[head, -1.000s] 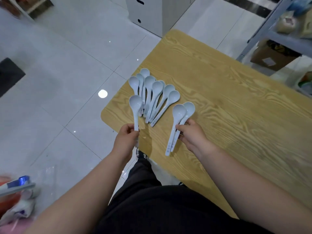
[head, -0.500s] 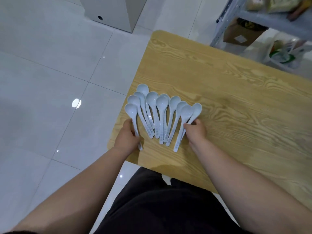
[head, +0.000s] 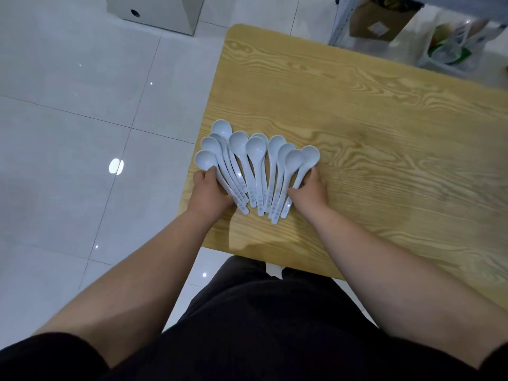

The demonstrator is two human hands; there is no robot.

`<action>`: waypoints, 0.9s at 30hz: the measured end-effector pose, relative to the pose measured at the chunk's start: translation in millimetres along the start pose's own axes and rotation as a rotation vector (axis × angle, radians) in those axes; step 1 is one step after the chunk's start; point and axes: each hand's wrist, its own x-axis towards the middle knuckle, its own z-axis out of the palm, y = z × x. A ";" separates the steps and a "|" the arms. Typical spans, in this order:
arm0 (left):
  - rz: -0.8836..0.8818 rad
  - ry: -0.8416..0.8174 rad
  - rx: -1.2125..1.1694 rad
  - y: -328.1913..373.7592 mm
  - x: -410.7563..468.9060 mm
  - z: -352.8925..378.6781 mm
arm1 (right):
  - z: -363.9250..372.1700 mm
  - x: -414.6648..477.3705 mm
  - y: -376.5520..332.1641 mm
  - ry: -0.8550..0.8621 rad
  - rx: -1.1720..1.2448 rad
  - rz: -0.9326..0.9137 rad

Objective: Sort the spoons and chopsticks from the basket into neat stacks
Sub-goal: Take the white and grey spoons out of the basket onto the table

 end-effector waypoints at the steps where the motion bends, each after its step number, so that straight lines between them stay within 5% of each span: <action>1: 0.017 -0.006 0.013 -0.4 0.6 0.0 | -1.4 -1.3 -0.9 -0.026 -0.052 -0.030; 16: 0.090 -0.018 0.190 0.5 -4.2 -13.6 | -20.1 -4.9 10.1 -0.126 -0.152 -0.026; 21: 0.211 0.036 0.044 24.1 -23.8 -26.4 | -62.4 -31.6 27.1 -0.100 -0.037 -0.027; 27: 0.391 -0.256 -0.149 72.2 -73.4 -10.0 | -127.2 -113.4 77.4 -0.024 0.110 -0.051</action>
